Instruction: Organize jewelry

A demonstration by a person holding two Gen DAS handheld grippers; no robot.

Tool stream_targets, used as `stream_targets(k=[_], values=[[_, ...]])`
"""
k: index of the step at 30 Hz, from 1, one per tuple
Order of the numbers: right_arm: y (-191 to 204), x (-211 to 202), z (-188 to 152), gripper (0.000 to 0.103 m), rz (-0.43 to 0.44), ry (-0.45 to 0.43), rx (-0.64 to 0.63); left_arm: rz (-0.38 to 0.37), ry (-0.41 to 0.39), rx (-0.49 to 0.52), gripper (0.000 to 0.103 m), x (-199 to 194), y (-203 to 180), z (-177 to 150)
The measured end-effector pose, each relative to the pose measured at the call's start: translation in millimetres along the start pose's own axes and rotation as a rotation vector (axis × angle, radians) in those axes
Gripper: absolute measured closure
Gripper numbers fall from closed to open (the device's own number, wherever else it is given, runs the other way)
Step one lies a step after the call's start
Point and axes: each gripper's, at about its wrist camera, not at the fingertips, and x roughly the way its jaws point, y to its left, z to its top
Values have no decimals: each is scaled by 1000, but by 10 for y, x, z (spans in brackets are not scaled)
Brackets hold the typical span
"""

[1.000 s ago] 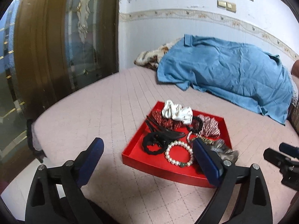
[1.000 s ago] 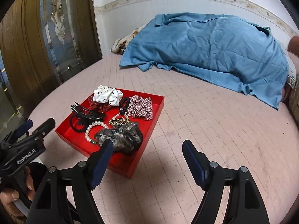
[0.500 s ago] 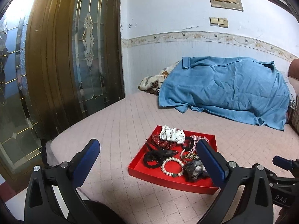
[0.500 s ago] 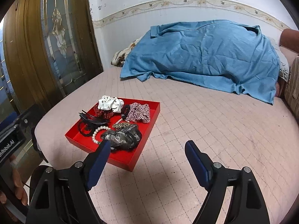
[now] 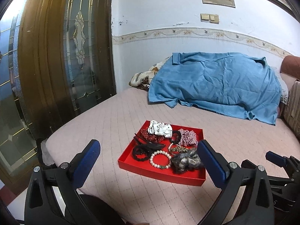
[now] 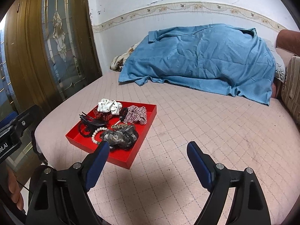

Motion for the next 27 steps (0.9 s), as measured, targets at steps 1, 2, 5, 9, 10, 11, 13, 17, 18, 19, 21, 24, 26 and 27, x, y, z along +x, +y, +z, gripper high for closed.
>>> stream_targets(k=[1,2,5,9,10,11,13,17,18,19,21,24,26,27], values=[[8,-8,-5,15,-2,-1,-4,-3,3,2,0,6,-8,-3],[12,-13,-7,15,-3,-2,-7,-7,6,3,0,8,-13,-5],[18,-26,-24,14,-7,-3,-13,-13,15,11,0,7,-33,-16],[19,-29,-34,14,-10,-3,-17,-15,26,24,0,24,-65,-41],[18,-28,-36,14,-11,-3,-18,-15,29,26,0,29,-69,-48],[17,-27,-39,14,-12,-3,-19,-15,33,29,0,38,-76,-57],[17,-27,-41,14,-14,-3,-21,-16,41,32,0,61,-88,-69],[13,-8,-52,13,-18,0,-26,-21,63,35,0,110,-95,-97],[8,-6,-52,13,-19,1,-27,-22,67,34,0,122,-99,-102],[8,-1,-55,13,-19,2,-28,-24,73,32,0,138,-96,-109],[10,5,-59,13,-21,4,-28,-25,81,29,0,164,-89,-110],[14,18,-66,13,-24,8,-31,-29,95,24,0,206,-81,-118],[12,33,-69,13,-25,11,-32,-32,105,23,0,227,-78,-128],[13,39,-75,13,-25,13,-33,-34,109,22,0,235,-78,-134]])
